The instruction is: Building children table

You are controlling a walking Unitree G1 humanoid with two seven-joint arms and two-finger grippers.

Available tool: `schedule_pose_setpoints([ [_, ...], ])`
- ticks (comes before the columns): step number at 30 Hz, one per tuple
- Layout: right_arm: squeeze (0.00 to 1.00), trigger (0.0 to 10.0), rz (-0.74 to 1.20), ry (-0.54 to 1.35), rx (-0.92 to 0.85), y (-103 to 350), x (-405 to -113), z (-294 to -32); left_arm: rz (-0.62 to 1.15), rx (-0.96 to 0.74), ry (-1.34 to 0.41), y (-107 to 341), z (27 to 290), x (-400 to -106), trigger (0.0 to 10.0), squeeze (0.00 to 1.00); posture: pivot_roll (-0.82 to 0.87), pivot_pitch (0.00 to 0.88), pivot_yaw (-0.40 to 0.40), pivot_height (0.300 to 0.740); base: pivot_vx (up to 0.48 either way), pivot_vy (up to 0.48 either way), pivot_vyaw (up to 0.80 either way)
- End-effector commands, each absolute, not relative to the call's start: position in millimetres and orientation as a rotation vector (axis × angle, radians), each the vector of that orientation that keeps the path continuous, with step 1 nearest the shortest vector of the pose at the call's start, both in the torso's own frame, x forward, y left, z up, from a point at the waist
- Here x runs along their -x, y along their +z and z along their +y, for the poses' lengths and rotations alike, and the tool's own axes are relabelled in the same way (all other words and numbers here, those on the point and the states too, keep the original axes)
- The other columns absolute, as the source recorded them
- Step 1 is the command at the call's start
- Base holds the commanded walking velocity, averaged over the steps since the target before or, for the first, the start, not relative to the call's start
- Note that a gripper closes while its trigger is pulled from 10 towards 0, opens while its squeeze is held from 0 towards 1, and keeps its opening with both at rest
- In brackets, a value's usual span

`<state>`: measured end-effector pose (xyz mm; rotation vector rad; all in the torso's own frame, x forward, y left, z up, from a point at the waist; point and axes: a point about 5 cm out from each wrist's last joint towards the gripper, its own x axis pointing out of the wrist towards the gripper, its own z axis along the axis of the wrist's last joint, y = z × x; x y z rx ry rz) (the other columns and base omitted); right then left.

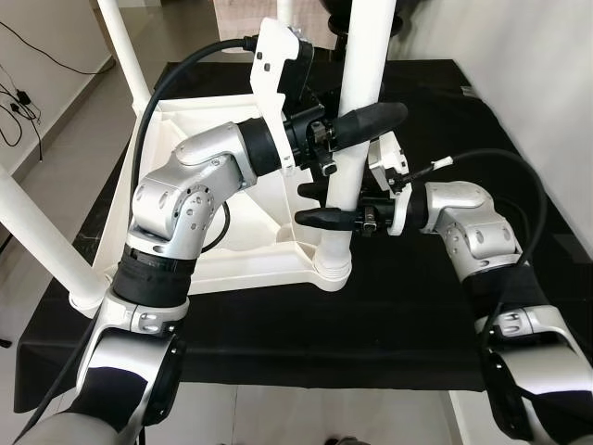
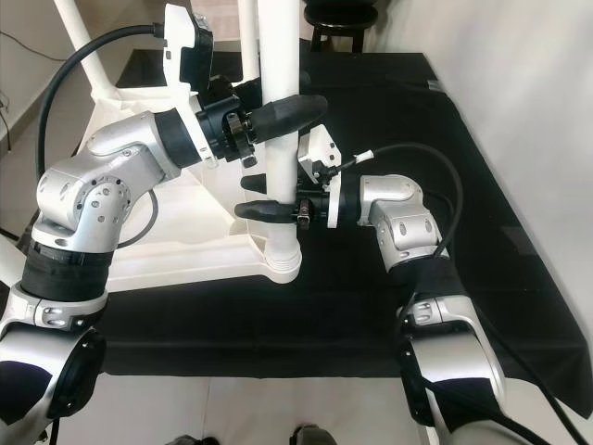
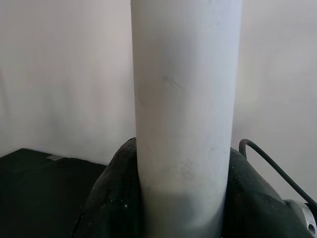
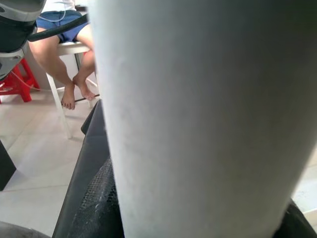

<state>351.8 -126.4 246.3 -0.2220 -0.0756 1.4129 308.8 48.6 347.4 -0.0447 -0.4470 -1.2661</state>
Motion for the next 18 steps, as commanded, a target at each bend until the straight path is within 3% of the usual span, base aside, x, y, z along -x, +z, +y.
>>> schedule_pose_setpoints([
  [1,0.00,0.0,-0.021,1.461,0.224,231,-350,-112,-0.437,0.026,-1.334,346,37,-302,0.0,0.00,-0.23,0.132,0.000,0.740,0.000,0.000,0.00],
  [3,0.00,0.0,-0.026,1.431,0.223,229,-350,-113,-0.443,0.033,-1.326,347,38,-302,0.0,0.00,-0.23,0.133,-0.001,0.740,0.000,0.000,0.00],
  [4,0.00,0.0,-0.020,1.365,0.223,226,-350,-115,-0.440,0.028,-1.316,347,39,-304,10.0,1.00,-0.23,0.135,-0.002,0.740,0.000,0.000,0.00],
  [9,0.00,0.0,0.003,1.092,0.125,212,-340,-112,-0.433,0.073,-1.230,347,45,-312,10.0,1.00,-0.24,0.136,-0.023,0.740,0.000,0.000,0.00],
  [10,0.00,0.0,0.064,0.744,0.106,182,-330,-110,-0.425,0.102,-1.206,347,48,-316,10.0,0.00,-0.23,0.136,-0.023,0.740,0.000,0.000,0.00],
  [11,0.00,0.0,0.100,0.549,0.137,165,-317,-107,-0.423,0.097,-1.205,349,50,-318,10.0,0.00,-0.23,0.140,-0.004,0.740,0.000,0.000,0.00],
  [12,0.00,0.0,0.100,0.549,0.137,165,-317,-107,-0.423,0.097,-1.205,349,50,-318,10.0,0.00,-0.23,0.140,-0.004,0.740,0.000,0.000,0.00],
  [14,0.00,0.0,0.111,0.341,0.127,155,-307,-101,-0.414,0.097,-1.207,348,50,-321,10.0,0.00,-0.24,0.134,-0.002,0.740,0.000,0.000,0.00],
  [18,0.00,0.0,0.108,0.340,0.095,159,-317,-100,-0.405,0.089,-1.218,346,48,-321,10.0,0.00,-0.24,0.125,-0.012,0.740,0.000,0.000,0.00],
])
